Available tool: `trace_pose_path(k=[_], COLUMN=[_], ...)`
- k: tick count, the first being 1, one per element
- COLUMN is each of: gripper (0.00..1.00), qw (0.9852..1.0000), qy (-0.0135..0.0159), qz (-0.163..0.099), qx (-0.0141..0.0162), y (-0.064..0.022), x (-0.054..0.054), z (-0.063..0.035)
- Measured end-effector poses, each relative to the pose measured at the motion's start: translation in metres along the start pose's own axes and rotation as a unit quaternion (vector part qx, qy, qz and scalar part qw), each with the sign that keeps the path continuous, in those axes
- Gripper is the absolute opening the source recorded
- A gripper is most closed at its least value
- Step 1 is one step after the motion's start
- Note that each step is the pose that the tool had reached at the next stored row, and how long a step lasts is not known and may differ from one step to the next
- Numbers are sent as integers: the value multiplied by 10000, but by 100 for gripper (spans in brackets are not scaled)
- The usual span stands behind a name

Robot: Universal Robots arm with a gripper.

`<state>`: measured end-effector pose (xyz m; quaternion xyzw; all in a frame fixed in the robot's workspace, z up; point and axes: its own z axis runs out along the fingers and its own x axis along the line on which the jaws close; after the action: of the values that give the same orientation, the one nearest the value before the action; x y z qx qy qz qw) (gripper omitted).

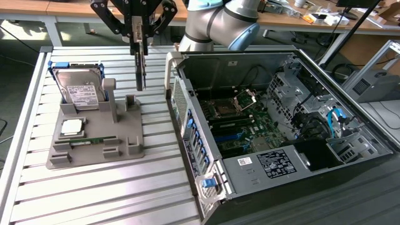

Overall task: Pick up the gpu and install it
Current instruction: 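Pick up the gpu and move the gpu toward the slot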

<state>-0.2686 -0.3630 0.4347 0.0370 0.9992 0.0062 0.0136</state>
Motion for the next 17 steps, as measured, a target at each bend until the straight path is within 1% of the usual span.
trace_pose_path(k=[17], gripper=[27], qw=[10000], qy=[0], qz=[0], qx=[5], y=[7], x=[-98], z=[3])
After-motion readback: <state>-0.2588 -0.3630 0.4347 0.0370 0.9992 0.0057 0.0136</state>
